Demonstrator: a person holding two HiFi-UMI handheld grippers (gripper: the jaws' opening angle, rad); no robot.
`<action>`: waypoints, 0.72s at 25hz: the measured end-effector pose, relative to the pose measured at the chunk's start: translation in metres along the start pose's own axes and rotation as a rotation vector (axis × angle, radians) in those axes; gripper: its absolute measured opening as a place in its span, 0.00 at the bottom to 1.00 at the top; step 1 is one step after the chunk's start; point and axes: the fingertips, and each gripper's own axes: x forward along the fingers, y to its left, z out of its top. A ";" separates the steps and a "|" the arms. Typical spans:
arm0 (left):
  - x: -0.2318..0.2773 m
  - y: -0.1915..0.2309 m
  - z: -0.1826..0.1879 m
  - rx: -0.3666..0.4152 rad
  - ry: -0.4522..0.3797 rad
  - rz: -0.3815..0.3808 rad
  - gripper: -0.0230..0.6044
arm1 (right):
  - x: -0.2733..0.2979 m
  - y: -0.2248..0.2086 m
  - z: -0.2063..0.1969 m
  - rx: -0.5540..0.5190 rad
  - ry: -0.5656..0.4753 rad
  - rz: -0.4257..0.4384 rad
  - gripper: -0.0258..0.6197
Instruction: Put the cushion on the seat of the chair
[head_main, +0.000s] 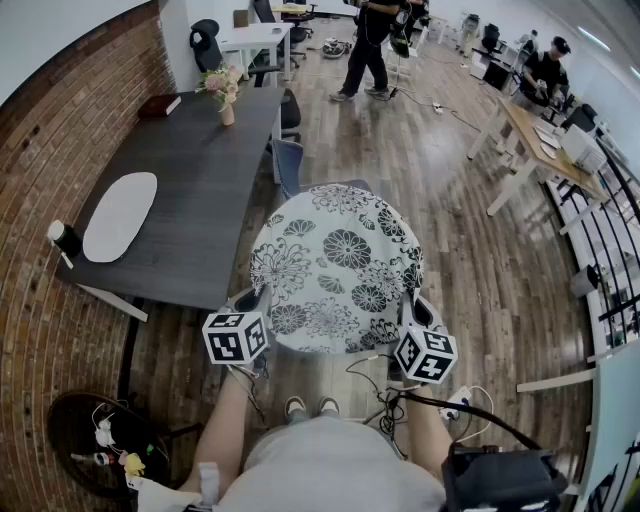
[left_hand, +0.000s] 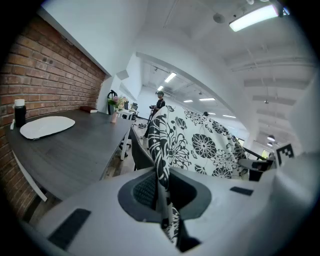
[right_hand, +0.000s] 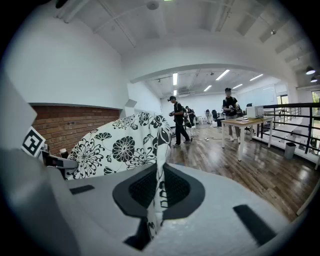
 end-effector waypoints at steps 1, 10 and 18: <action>0.001 0.001 0.000 0.001 -0.001 0.000 0.06 | 0.001 0.000 0.000 0.000 -0.001 0.000 0.05; 0.005 0.004 -0.003 0.001 -0.004 -0.028 0.06 | 0.003 0.009 0.000 0.008 -0.004 0.010 0.06; 0.003 0.008 -0.003 0.017 0.006 -0.037 0.06 | -0.001 0.014 -0.007 0.039 0.026 0.004 0.06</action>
